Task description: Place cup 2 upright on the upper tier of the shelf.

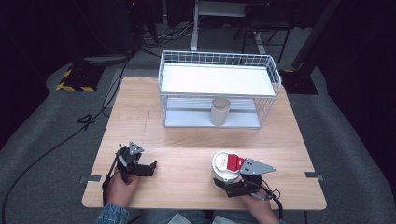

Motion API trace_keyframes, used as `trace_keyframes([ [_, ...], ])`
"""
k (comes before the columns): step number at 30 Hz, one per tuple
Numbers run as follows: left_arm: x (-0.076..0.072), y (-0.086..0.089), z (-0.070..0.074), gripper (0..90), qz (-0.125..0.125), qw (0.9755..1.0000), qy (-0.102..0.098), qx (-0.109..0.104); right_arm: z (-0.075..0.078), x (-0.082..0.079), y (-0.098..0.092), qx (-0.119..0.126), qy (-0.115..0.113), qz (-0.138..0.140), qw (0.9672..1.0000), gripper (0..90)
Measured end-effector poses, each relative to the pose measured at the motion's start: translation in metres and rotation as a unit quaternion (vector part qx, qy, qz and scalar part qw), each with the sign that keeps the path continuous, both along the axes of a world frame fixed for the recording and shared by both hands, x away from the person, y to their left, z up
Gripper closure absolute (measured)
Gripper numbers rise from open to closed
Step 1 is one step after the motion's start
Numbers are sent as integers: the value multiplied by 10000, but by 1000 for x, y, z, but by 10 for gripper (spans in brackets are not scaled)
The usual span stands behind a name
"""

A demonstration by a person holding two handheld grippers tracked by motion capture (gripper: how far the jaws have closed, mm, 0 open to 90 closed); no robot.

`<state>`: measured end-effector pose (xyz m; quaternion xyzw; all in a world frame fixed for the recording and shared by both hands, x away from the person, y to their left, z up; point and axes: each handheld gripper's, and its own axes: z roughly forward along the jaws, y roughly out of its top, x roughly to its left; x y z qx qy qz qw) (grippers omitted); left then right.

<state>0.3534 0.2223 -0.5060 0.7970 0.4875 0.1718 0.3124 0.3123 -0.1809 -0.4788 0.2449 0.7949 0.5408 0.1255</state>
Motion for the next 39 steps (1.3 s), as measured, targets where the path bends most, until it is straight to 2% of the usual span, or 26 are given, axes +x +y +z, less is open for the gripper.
trace_keyframes([
  [11, 0, 0, 0, 6, 0, 10000, -1, 1, 2, 1, -1, -16, 17, -45, 10000, 126],
  [19, 0, 0, 0, 6, 1, 10000, -1, 1, 8, 3, -4, 80, 10, -97, 9999, 127],
  [31, 0, 0, 0, 6, 0, 10000, 0, -2, 30, 10, -7, 222, -19, -177, 9996, 127],
  [39, 0, 0, 0, 6, 1, 10000, 0, -3, 48, 15, -1, 79, -167, -162, 9997, 127],
])
